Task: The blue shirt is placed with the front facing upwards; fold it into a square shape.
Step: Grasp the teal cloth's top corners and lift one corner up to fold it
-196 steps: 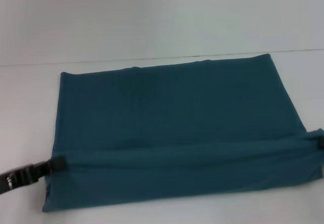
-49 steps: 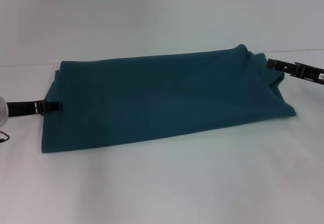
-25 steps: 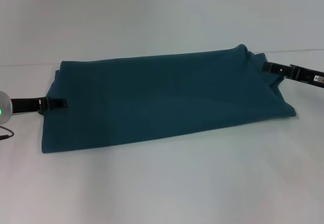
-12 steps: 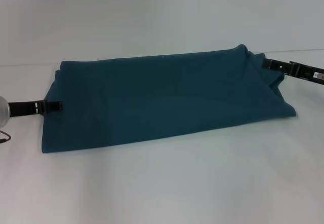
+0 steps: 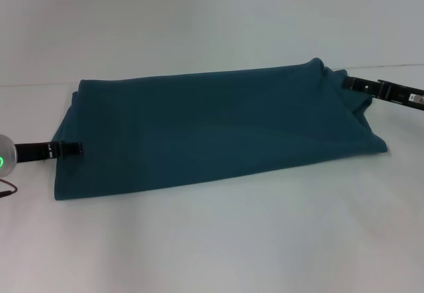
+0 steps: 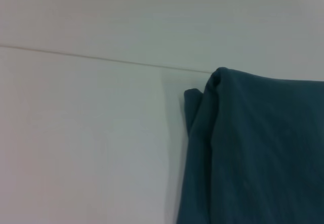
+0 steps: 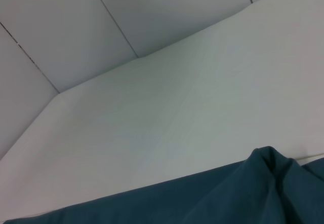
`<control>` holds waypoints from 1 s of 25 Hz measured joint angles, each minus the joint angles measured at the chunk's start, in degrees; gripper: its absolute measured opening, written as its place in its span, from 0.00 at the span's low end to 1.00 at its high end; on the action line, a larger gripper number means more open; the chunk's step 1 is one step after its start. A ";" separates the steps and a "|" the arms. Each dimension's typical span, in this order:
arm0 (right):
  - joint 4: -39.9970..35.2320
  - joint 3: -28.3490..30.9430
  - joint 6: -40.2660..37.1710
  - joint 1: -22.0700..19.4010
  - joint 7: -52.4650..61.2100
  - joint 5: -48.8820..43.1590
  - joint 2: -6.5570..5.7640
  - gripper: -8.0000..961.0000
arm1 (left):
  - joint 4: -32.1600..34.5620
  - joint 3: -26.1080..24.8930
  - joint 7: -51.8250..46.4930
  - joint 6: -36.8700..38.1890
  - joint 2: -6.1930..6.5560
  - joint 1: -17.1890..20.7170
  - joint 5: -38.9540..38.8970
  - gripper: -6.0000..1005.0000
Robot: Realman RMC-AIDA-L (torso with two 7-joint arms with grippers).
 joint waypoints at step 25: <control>1.41 -0.44 1.56 0.85 0.27 0.01 -0.27 0.85 | -0.18 -0.29 6.43 0.05 -1.37 -1.97 -2.80 0.16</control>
